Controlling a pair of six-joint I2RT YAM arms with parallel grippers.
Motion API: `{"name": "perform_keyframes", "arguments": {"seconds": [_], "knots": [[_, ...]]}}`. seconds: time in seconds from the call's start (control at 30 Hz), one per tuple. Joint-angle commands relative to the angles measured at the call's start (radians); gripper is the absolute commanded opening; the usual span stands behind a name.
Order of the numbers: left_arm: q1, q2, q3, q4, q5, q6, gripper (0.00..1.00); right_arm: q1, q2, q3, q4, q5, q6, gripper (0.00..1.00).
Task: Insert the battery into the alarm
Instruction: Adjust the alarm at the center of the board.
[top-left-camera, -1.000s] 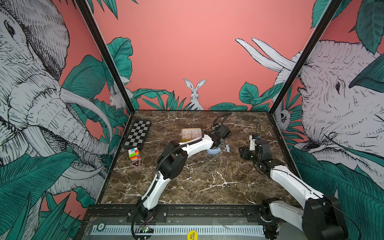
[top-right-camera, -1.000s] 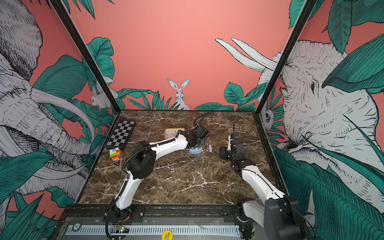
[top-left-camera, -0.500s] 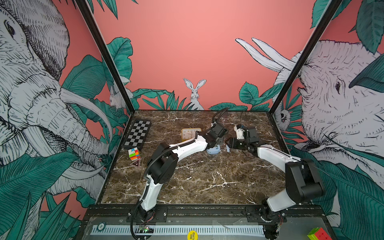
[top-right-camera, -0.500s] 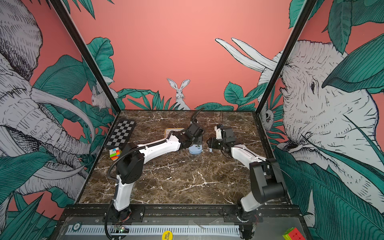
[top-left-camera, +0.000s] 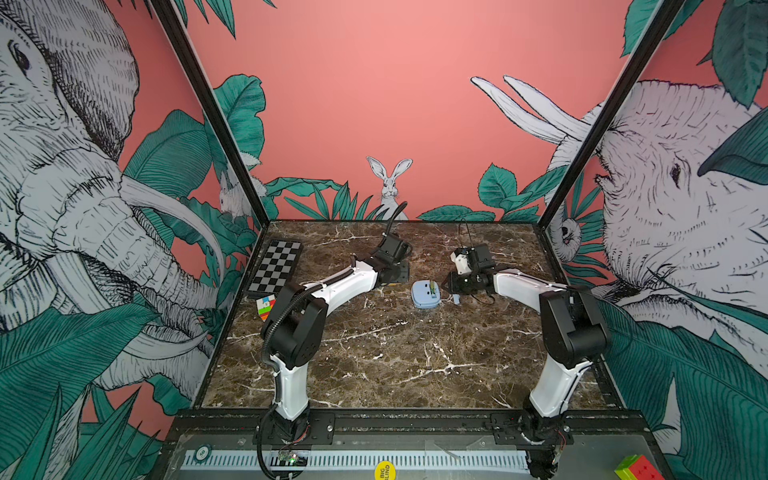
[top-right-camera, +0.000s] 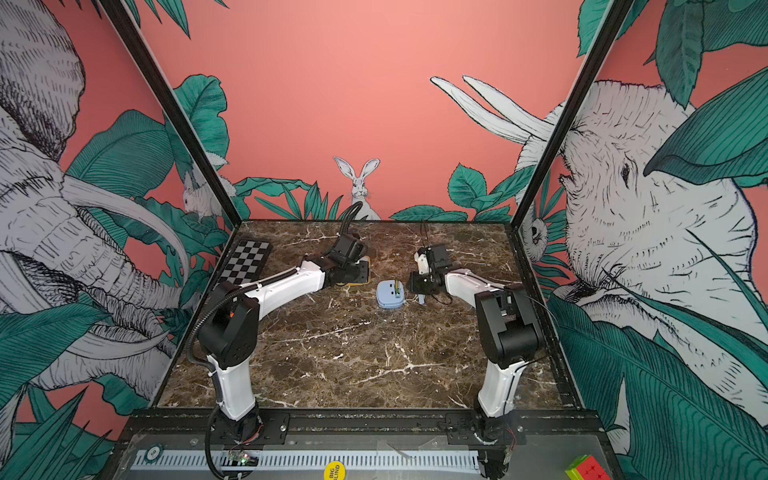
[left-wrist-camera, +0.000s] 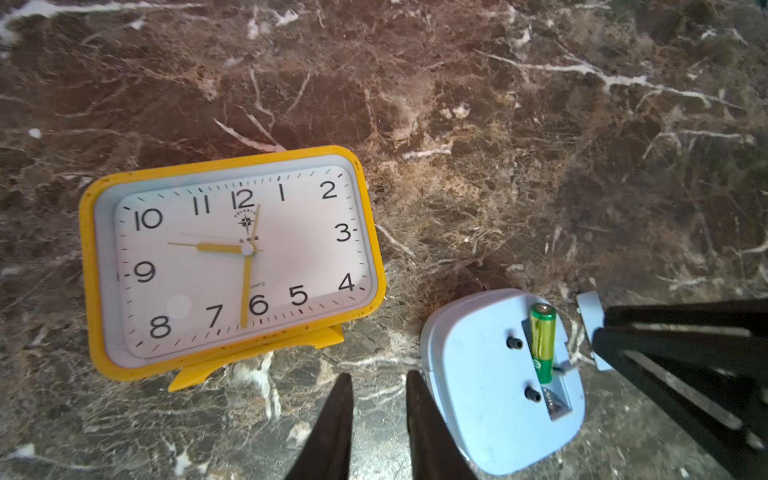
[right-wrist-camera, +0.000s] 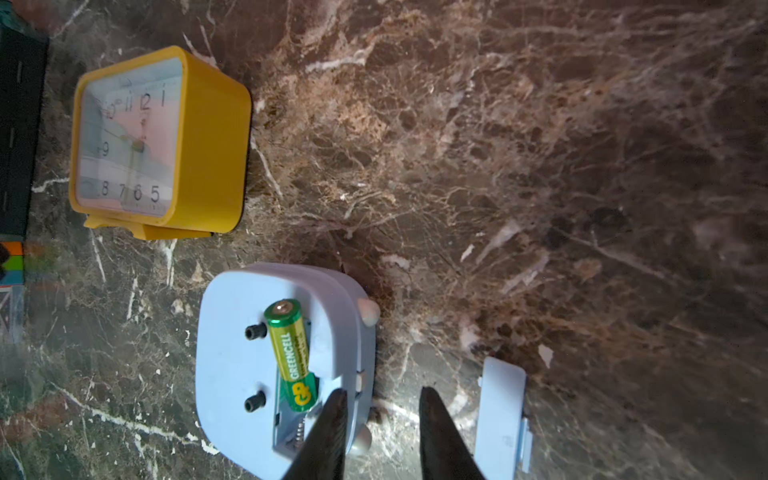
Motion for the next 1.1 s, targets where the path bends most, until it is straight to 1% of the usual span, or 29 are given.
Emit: {"name": "perform_keyframes", "arguments": {"seconds": [0.0, 0.07, 0.2, 0.4, 0.57, 0.6, 0.67, 0.77, 0.83, 0.9, 1.07], "knots": [[0.038, 0.005, -0.018, -0.013, 0.091, 0.042, 0.24, 0.04, 0.024, 0.03, -0.081, 0.038, -0.039, 0.27], [0.04, 0.006, -0.017, -0.021, 0.101, 0.079, 0.23, 0.061, 0.016, 0.023, -0.091, 0.068, -0.031, 0.26], [0.043, 0.02, -0.005, -0.079, 0.124, 0.141, 0.23, 0.084, -0.006, -0.01, -0.105, 0.076, 0.018, 0.22], [0.083, 0.004, -0.058, -0.103, 0.179, 0.154, 0.23, 0.164, -0.055, -0.08, -0.092, 0.051, 0.084, 0.2], [0.088, -0.018, -0.098, -0.135, 0.213, 0.21, 0.23, 0.208, -0.088, -0.114, -0.075, 0.023, 0.148, 0.19], [0.087, -0.023, -0.106, -0.145, 0.213, 0.213, 0.23, 0.214, -0.095, -0.114, -0.07, 0.001, 0.143, 0.19], [0.089, -0.037, -0.132, -0.153, 0.217, 0.216, 0.23, 0.216, -0.116, -0.112, -0.081, -0.002, 0.13, 0.19], [0.091, -0.062, -0.173, -0.124, 0.292, 0.229, 0.23, 0.215, -0.174, -0.097, -0.115, 0.056, 0.061, 0.19], [0.09, -0.063, -0.187, -0.112, 0.342, 0.241, 0.23, 0.202, -0.193, -0.068, -0.142, 0.089, -0.002, 0.22], [0.09, -0.058, -0.193, -0.11, 0.368, 0.248, 0.22, 0.179, -0.185, -0.026, -0.174, 0.092, -0.051, 0.27], [0.078, -0.058, -0.205, -0.09, 0.393, 0.259, 0.22, 0.121, -0.098, 0.094, -0.243, 0.137, -0.136, 0.28]]}}
